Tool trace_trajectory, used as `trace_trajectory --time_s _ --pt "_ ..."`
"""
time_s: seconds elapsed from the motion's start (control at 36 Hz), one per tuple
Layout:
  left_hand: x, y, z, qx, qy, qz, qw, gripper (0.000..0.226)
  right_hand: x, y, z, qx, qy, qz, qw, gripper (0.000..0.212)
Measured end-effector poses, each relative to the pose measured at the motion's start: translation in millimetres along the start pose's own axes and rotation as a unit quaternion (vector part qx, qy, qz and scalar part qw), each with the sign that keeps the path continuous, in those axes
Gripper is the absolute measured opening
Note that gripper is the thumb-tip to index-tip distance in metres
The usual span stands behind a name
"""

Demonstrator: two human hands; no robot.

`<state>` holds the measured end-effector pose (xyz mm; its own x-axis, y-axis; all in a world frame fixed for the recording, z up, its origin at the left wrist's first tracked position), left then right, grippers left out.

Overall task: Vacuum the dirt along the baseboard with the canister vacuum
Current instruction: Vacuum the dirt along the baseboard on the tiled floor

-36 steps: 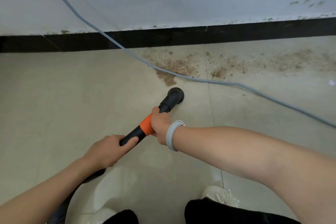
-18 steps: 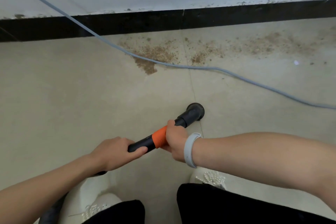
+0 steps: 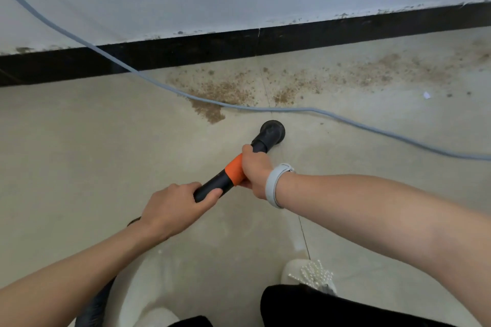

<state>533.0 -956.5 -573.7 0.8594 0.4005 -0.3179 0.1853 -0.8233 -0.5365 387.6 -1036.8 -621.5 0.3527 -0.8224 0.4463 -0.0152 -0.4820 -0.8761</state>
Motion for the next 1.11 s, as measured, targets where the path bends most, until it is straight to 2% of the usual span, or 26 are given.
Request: trace_trajectory --time_s 0.22,0.36,0.5,0.81,1.0,1.11 --pt "-92 38 16 0.039 0.082 0.116 0.989 0.051 -20 19 -102 -0.139 0.099 0.031 0.985 0.032" --pt "-144 59 18 0.024 0.118 0.17 0.978 0.052 -18 30 -150 -0.185 0.149 0.02 0.971 0.049" --pt "-148 68 16 -0.008 0.096 0.144 0.985 0.054 5 35 -153 -0.149 0.16 -0.011 0.976 0.044" --pt "-68 38 11 -0.005 0.064 0.065 0.996 0.048 1 27 -73 -0.056 0.11 -0.002 0.992 0.026" --pt "-20 9 4 -0.005 0.034 0.005 0.999 0.049 -1 22 -20 -0.013 0.041 -0.002 0.999 0.027" --pt "9 -6 -2 -0.034 0.02 -0.037 0.999 0.05 6 17 17 0.02 0.003 -0.028 0.999 0.031"
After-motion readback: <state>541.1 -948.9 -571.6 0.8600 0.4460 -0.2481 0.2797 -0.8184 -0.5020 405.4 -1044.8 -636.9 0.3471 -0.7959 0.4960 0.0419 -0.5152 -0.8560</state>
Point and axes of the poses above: each hand's wrist, its own y-axis towards the middle knuckle, its own z-axis out of the palm, x = y × z, the point moved 9 cm from there along y, towards the middle knuckle, and after that the axes turned 2 degrees about -y, right-handed, at the moved point
